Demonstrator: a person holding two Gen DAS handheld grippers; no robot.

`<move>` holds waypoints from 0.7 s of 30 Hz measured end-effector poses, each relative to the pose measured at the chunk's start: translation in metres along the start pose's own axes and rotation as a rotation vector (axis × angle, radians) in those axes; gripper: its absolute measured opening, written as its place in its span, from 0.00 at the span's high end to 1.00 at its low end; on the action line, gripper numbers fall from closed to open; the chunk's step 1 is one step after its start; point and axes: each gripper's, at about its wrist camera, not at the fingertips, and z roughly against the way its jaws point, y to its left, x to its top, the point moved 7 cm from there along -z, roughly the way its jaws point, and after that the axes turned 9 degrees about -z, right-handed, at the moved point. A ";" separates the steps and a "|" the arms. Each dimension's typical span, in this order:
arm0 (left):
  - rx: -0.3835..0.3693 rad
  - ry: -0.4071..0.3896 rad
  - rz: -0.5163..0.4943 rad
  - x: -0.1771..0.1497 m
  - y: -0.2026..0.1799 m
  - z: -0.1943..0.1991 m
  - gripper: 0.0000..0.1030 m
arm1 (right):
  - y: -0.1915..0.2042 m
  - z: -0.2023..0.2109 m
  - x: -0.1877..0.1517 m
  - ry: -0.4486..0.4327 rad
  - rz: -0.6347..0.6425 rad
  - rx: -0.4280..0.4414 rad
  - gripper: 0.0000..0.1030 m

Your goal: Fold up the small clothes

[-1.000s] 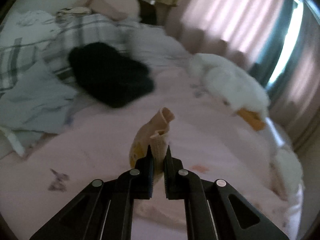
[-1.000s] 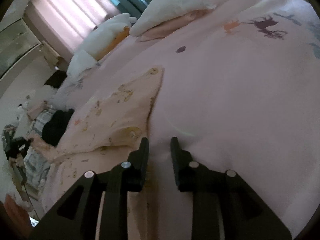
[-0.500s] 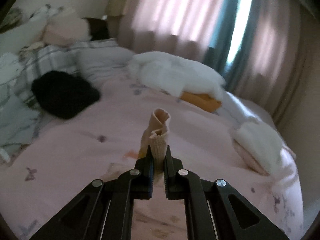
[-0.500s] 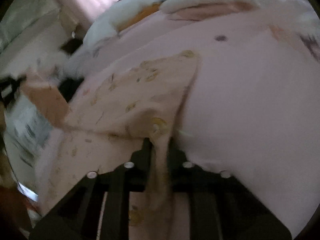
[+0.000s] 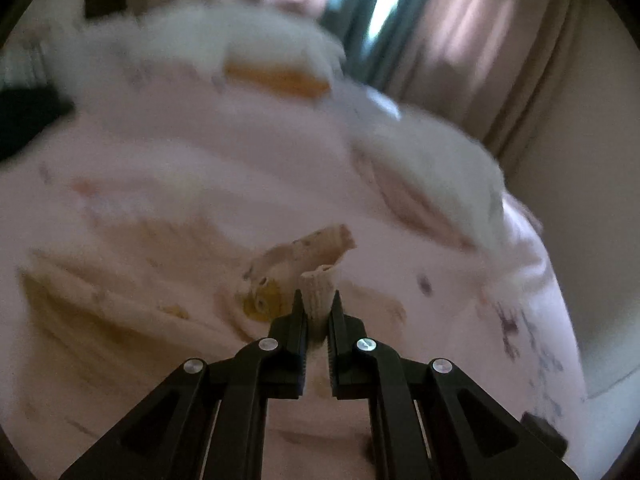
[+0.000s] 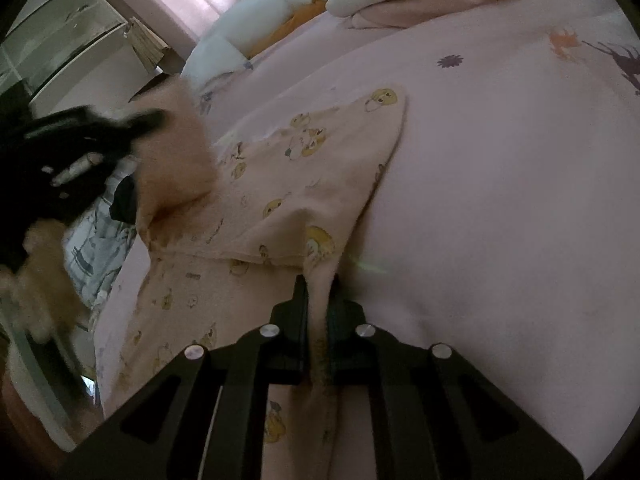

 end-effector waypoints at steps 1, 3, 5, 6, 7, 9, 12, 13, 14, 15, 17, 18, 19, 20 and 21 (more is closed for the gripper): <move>0.012 0.019 -0.015 -0.008 -0.005 -0.011 0.94 | 0.001 0.000 -0.001 0.004 -0.002 0.009 0.91; 0.038 0.072 -0.044 -0.027 -0.015 -0.036 0.94 | 0.001 0.001 -0.001 0.012 -0.007 0.023 0.90; 0.000 0.144 -0.034 -0.041 -0.021 -0.053 0.94 | 0.000 0.002 -0.001 0.015 -0.004 0.026 0.90; -0.014 0.168 -0.033 -0.045 -0.023 -0.058 0.94 | 0.000 0.002 -0.001 0.019 -0.004 0.026 0.90; -0.007 0.148 -0.042 -0.042 -0.023 -0.057 0.91 | 0.000 0.002 -0.002 0.021 -0.004 0.026 0.89; -0.062 0.177 -0.050 -0.041 -0.029 -0.055 0.68 | 0.001 0.003 -0.002 0.025 -0.005 0.037 0.86; -0.262 0.278 -0.063 -0.043 -0.050 -0.043 0.49 | 0.003 0.004 -0.005 0.033 0.006 0.053 0.77; -0.320 0.301 -0.074 -0.041 -0.055 -0.034 0.49 | 0.006 0.004 -0.006 0.038 0.016 0.064 0.70; -0.353 0.317 -0.091 -0.040 -0.058 -0.025 0.49 | 0.008 0.004 -0.007 0.041 0.025 0.073 0.67; -0.361 0.317 -0.113 -0.038 -0.058 -0.015 0.49 | 0.010 0.004 -0.007 0.043 0.036 0.081 0.61; -0.304 0.270 -0.171 -0.029 -0.046 0.007 0.49 | 0.016 0.005 -0.010 0.046 0.066 0.090 0.54; -0.260 0.232 -0.189 -0.025 -0.038 0.014 0.49 | 0.018 0.005 -0.011 0.047 0.076 0.090 0.50; -0.189 0.174 -0.203 -0.014 -0.019 0.022 0.48 | 0.020 0.005 -0.013 0.049 0.086 0.090 0.48; -0.133 0.141 -0.205 -0.006 -0.005 0.025 0.46 | 0.021 0.005 -0.013 0.050 0.093 0.089 0.47; -0.051 0.106 -0.199 0.004 0.016 0.027 0.44 | 0.023 0.005 -0.014 0.051 0.096 0.089 0.47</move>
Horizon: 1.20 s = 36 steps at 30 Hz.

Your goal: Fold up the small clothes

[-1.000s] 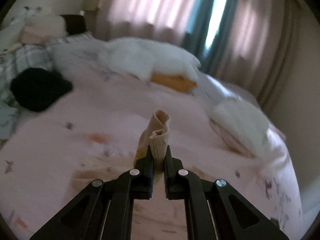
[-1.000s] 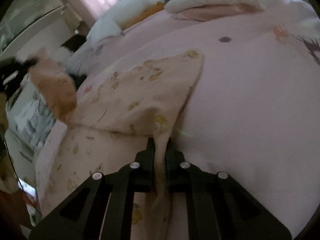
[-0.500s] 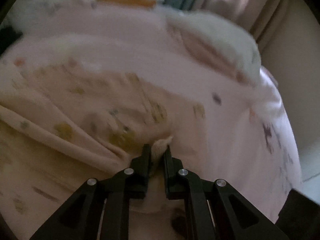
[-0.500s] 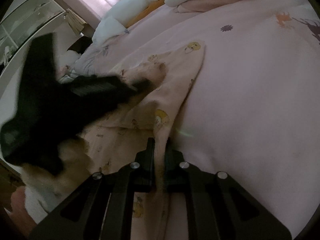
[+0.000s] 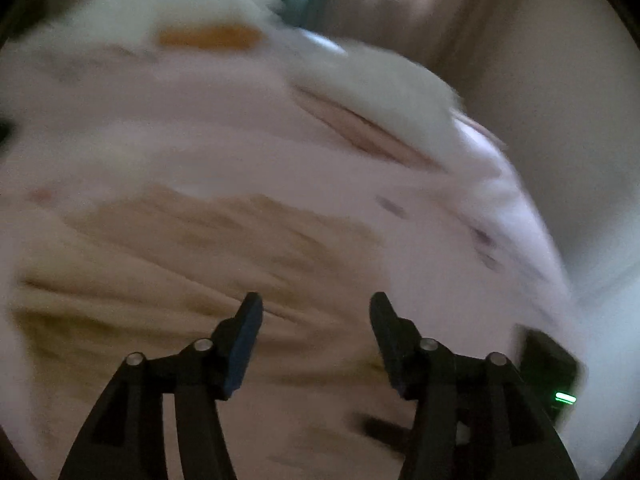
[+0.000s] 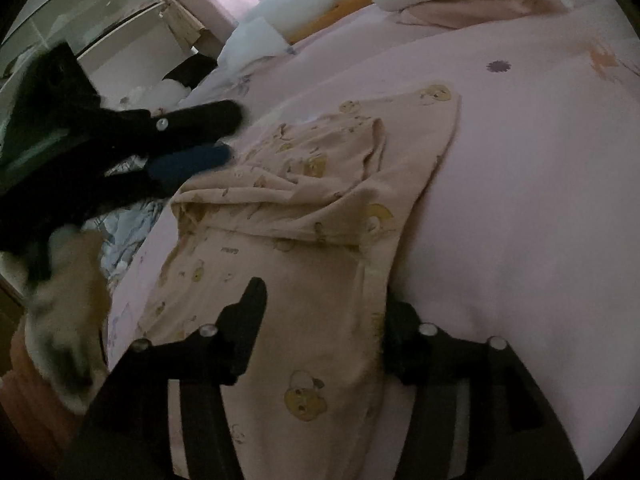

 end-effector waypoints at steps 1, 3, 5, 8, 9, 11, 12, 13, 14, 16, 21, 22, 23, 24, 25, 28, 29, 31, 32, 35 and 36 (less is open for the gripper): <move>0.113 -0.017 0.017 0.005 0.027 0.001 0.44 | 0.000 0.000 0.001 0.001 -0.003 0.002 0.47; 0.274 0.013 0.034 0.002 0.076 -0.002 0.44 | -0.001 0.000 0.002 0.001 -0.009 0.008 0.47; 0.371 0.107 0.072 -0.015 0.119 -0.012 0.44 | -0.001 0.000 0.003 0.001 -0.009 0.008 0.47; 0.362 0.145 0.119 -0.050 0.149 -0.017 0.44 | 0.000 -0.002 0.005 0.005 -0.005 0.000 0.47; 0.358 0.155 0.093 -0.060 0.150 -0.020 0.44 | 0.000 -0.001 0.003 0.005 -0.002 -0.002 0.47; 0.379 0.097 -0.019 -0.068 0.141 -0.016 0.44 | -0.001 -0.002 0.004 0.005 -0.002 -0.002 0.47; 0.405 0.100 -0.060 -0.072 0.137 -0.014 0.44 | -0.001 -0.002 0.005 0.005 -0.005 0.001 0.47; 0.441 0.109 -0.104 -0.075 0.129 -0.013 0.44 | -0.001 -0.001 0.004 0.005 -0.005 0.002 0.47; 0.463 0.111 -0.133 -0.076 0.125 -0.010 0.44 | -0.001 -0.002 0.004 0.005 -0.005 0.001 0.47; 0.477 0.134 -0.184 -0.080 0.120 -0.007 0.44 | -0.001 -0.002 0.004 0.005 -0.004 0.000 0.47; 0.380 0.217 -0.146 -0.099 0.142 0.019 0.44 | -0.001 -0.003 0.004 0.004 -0.006 0.001 0.47; 0.383 0.205 -0.129 -0.102 0.148 0.029 0.44 | -0.001 -0.003 0.004 0.004 -0.006 0.002 0.46; 0.398 0.185 -0.121 -0.100 0.151 0.033 0.44 | -0.001 -0.003 0.004 0.004 -0.005 0.001 0.46; 0.418 0.150 -0.117 -0.099 0.156 0.043 0.44 | -0.001 -0.003 0.004 0.004 -0.005 0.002 0.46; 0.433 0.113 -0.111 -0.098 0.161 0.051 0.44 | -0.001 -0.003 0.004 0.005 -0.004 0.003 0.45; 0.413 0.186 -0.033 -0.117 0.181 0.051 0.44 | 0.000 -0.003 0.003 0.004 0.004 0.002 0.44; 0.347 0.254 0.007 -0.134 0.185 0.043 0.44 | 0.000 -0.003 0.003 0.002 0.005 0.001 0.44; 0.322 0.141 0.041 -0.148 0.188 0.052 0.39 | 0.000 -0.003 0.002 -0.003 0.004 0.004 0.44; 0.320 0.118 0.049 -0.155 0.188 0.054 0.39 | 0.000 -0.003 0.002 -0.007 0.003 0.007 0.44; 0.308 0.070 0.086 -0.163 0.184 0.061 0.37 | -0.002 0.001 0.000 -0.030 -0.022 0.027 0.44; 0.311 0.075 0.088 -0.164 0.181 0.060 0.36 | -0.003 0.004 0.000 -0.041 -0.040 0.036 0.44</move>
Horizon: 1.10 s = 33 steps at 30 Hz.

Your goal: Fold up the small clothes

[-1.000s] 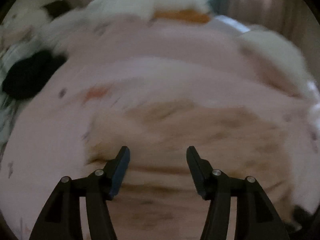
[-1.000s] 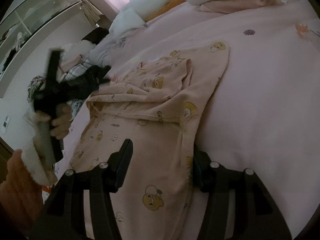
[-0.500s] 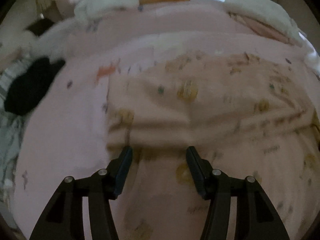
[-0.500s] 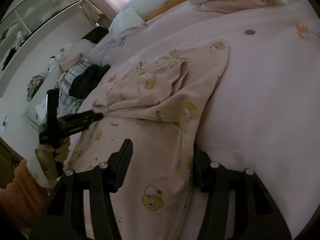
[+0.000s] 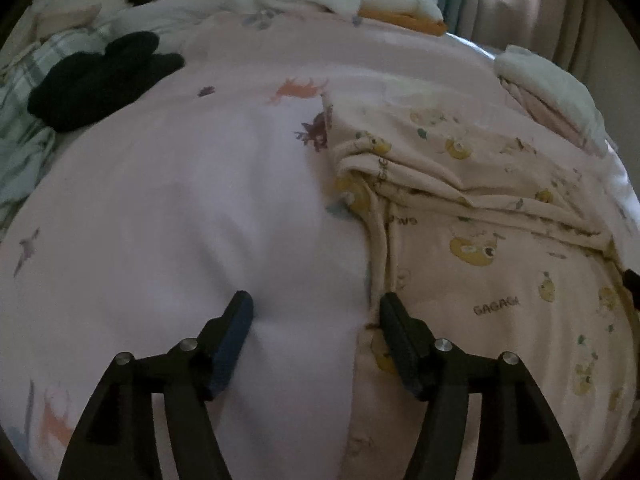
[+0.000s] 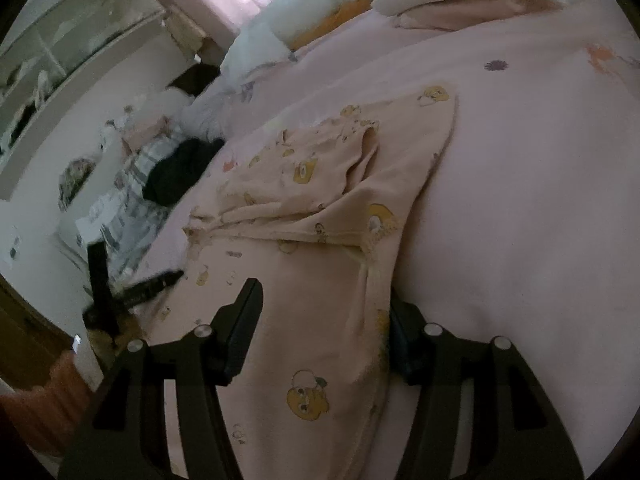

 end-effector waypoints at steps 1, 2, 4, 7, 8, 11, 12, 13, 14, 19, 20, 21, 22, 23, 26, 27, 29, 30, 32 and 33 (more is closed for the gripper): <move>0.009 0.011 -0.017 -0.001 -0.004 0.000 0.36 | -0.003 0.004 -0.001 -0.022 -0.033 0.002 0.45; 0.018 0.016 -0.029 0.002 -0.005 -0.002 0.36 | -0.004 0.007 -0.003 -0.037 -0.051 -0.006 0.45; 0.021 0.021 -0.026 0.001 -0.006 0.000 0.36 | -0.002 0.011 -0.009 -0.071 -0.068 -0.044 0.45; -0.015 0.040 0.003 -0.006 -0.003 0.007 0.35 | 0.004 0.016 -0.025 -0.106 -0.077 -0.144 0.45; -0.030 0.050 0.002 -0.010 -0.002 0.010 0.34 | 0.007 0.018 -0.031 -0.112 -0.074 -0.175 0.45; -0.069 0.073 -0.043 -0.027 -0.004 0.023 0.32 | 0.017 0.028 -0.055 -0.125 -0.077 -0.243 0.45; -0.084 0.076 -0.061 -0.032 -0.006 0.027 0.32 | 0.019 0.035 -0.066 -0.126 -0.093 -0.237 0.45; -0.104 0.075 -0.075 -0.038 -0.006 0.032 0.32 | 0.018 0.040 -0.074 -0.123 -0.112 -0.217 0.45; -0.144 0.073 -0.065 -0.045 -0.004 0.038 0.31 | 0.017 0.048 -0.083 -0.122 -0.139 -0.187 0.45; -0.305 0.102 -0.089 -0.075 0.001 0.062 0.29 | 0.010 0.087 -0.138 -0.172 -0.258 -0.131 0.70; -0.343 0.112 -0.076 -0.080 0.002 0.066 0.29 | 0.009 0.092 -0.147 -0.184 -0.278 -0.132 0.76; -0.377 0.116 -0.071 -0.085 0.003 0.071 0.29 | 0.009 0.096 -0.155 -0.197 -0.301 -0.126 0.78; -0.409 0.121 -0.066 -0.088 0.004 0.074 0.29 | 0.011 0.098 -0.162 -0.207 -0.315 -0.116 0.78; -0.442 0.126 -0.047 -0.089 0.006 0.075 0.29 | 0.011 0.100 -0.165 -0.213 -0.328 -0.110 0.78; -0.556 0.137 0.072 -0.094 0.015 0.079 0.29 | 0.014 0.101 -0.169 -0.213 -0.377 -0.118 0.78; -0.591 0.141 0.114 -0.097 0.018 0.080 0.29 | 0.015 0.101 -0.169 -0.210 -0.388 -0.126 0.78; -0.653 0.151 0.188 -0.099 0.023 0.081 0.29 | 0.016 0.104 -0.173 -0.209 -0.402 -0.126 0.78; -0.670 0.157 0.206 -0.100 0.024 0.082 0.29 | 0.017 0.105 -0.175 -0.210 -0.412 -0.118 0.78; -0.679 0.166 0.220 -0.102 0.023 0.085 0.29 | 0.019 0.106 -0.178 -0.212 -0.426 -0.097 0.78; -0.672 0.167 0.217 -0.104 0.021 0.087 0.29 | 0.019 0.108 -0.180 -0.212 -0.429 -0.089 0.78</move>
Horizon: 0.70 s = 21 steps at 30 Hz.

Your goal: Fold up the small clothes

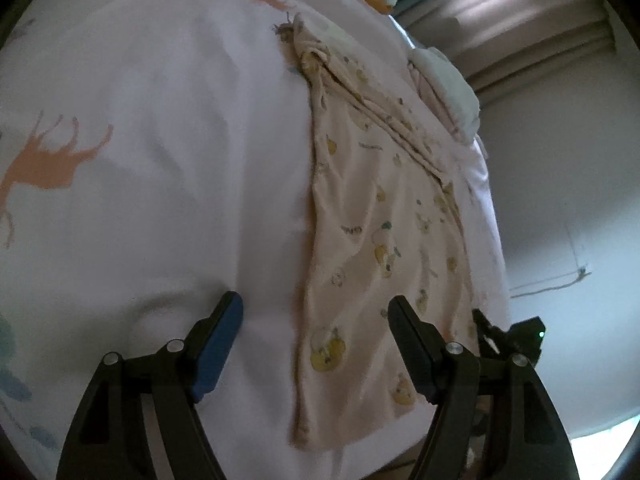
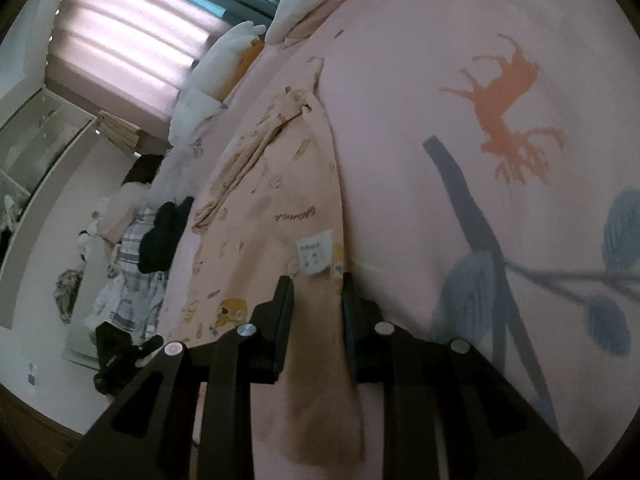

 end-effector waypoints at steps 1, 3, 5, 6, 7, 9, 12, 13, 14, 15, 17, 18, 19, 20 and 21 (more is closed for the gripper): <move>0.010 0.003 -0.012 -0.003 -0.004 -0.001 0.29 | 0.000 0.002 -0.004 0.006 -0.002 0.010 0.78; 0.014 0.012 -0.040 -0.013 -0.010 0.001 0.29 | 0.001 0.005 -0.011 0.020 0.009 0.020 0.78; 0.011 0.026 -0.064 -0.020 -0.012 0.003 0.29 | 0.002 0.007 -0.016 0.030 0.015 0.021 0.78; 0.008 0.027 -0.068 -0.022 -0.012 0.005 0.29 | 0.002 0.008 -0.018 0.031 0.014 0.021 0.78; 0.007 0.024 -0.066 -0.024 -0.013 0.005 0.29 | 0.002 0.009 -0.019 0.030 0.010 0.023 0.78; -0.001 0.015 -0.054 -0.026 -0.014 0.004 0.29 | 0.001 0.010 -0.022 0.023 0.007 0.029 0.78; -0.018 0.014 -0.049 -0.033 -0.017 0.006 0.29 | 0.001 0.009 -0.023 0.013 0.003 0.034 0.78; -0.016 0.016 -0.055 -0.036 -0.018 0.006 0.29 | 0.003 0.009 -0.022 0.010 0.004 0.033 0.78; -0.009 0.020 -0.067 -0.038 -0.020 0.005 0.29 | 0.003 0.009 -0.024 0.009 0.007 0.032 0.78; 0.002 0.022 -0.081 -0.040 -0.023 0.005 0.29 | 0.003 0.009 -0.025 0.009 0.011 0.031 0.78; 0.015 0.022 -0.092 -0.042 -0.026 0.003 0.29 | 0.003 0.008 -0.024 0.005 0.010 0.029 0.78; 0.020 0.020 -0.090 -0.042 -0.027 0.002 0.29 | 0.003 0.008 -0.024 0.004 0.006 0.028 0.78; 0.019 0.019 -0.081 -0.041 -0.027 0.001 0.29 | 0.004 0.008 -0.024 0.003 0.005 0.027 0.78; 0.016 0.017 -0.071 -0.040 -0.026 0.001 0.29 | 0.004 0.008 -0.024 0.002 0.006 0.026 0.78; 0.008 0.013 -0.052 -0.038 -0.026 0.000 0.29 | 0.004 0.007 -0.024 0.001 0.007 0.025 0.78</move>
